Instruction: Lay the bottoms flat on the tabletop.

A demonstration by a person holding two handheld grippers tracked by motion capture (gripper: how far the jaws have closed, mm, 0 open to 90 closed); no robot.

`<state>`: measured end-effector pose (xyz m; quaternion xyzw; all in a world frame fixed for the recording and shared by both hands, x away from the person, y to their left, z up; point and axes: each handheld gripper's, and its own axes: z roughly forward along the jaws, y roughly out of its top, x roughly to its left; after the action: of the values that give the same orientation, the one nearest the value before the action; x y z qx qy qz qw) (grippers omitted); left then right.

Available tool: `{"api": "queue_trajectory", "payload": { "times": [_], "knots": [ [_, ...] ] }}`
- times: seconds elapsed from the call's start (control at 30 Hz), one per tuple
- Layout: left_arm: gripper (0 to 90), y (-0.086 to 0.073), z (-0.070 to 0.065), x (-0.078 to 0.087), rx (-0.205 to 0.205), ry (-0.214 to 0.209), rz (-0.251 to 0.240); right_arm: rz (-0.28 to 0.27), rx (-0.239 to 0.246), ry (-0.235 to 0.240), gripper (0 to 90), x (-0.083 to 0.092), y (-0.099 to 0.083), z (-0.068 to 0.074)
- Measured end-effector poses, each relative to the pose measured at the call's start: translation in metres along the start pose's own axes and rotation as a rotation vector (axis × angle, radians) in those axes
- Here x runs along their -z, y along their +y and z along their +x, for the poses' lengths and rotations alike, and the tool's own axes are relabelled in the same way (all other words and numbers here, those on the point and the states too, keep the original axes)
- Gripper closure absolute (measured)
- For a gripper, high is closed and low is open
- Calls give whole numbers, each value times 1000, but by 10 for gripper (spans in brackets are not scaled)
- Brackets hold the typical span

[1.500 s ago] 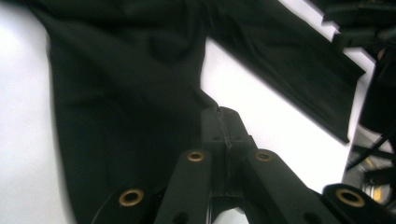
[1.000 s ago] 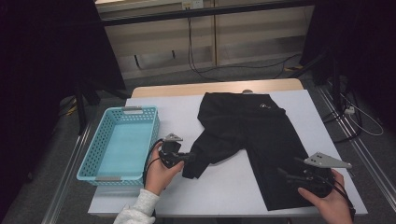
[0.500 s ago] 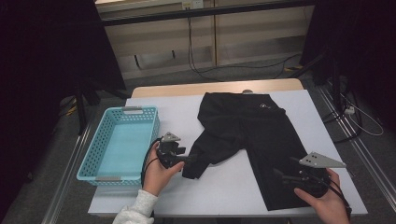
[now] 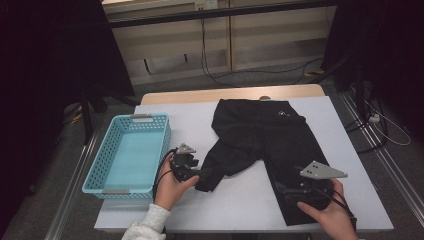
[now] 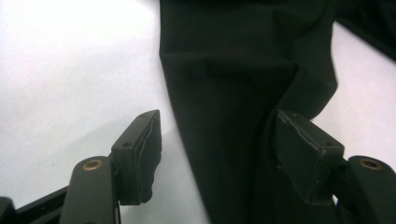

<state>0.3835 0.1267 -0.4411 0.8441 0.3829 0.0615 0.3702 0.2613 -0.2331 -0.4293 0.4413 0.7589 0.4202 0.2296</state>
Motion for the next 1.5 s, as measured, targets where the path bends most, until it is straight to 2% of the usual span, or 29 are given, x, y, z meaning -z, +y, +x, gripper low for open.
{"api": "queue_trajectory", "payload": {
  "times": [0.2, 0.57, 0.67, 0.77, 0.83, 1.1, 1.2, 1.37, 1.5],
  "knots": [
    [322, -4, 3, -4, 5, 8, 24, -5, 28, 27, 161, -15, 9, 13],
    [317, -8, 2, -2, 13, 6, 8, 27, 98, 100, 157, -45, 19, 44],
    [304, -8, 2, -3, 9, 10, 5, 18, 70, 109, 158, -52, 23, 51],
    [301, -9, 2, -3, 9, 6, 4, 2, 65, 123, 167, -60, 27, 59],
    [301, -9, 2, -3, 11, 5, 3, 4, 68, 130, 187, -66, 28, 64],
    [288, -9, 2, -3, 17, 5, 0, 40, 126, 179, 262, -88, 31, 87],
    [286, -9, 2, -3, 19, 4, -2, 56, 137, 197, 326, -97, 31, 95],
    [284, -9, 2, -2, 17, 2, -2, 76, 183, 213, 421, -107, 30, 106],
    [283, -9, 3, -2, 19, 1, -2, 65, 184, 245, 472, -112, 34, 110]
  ]
}}
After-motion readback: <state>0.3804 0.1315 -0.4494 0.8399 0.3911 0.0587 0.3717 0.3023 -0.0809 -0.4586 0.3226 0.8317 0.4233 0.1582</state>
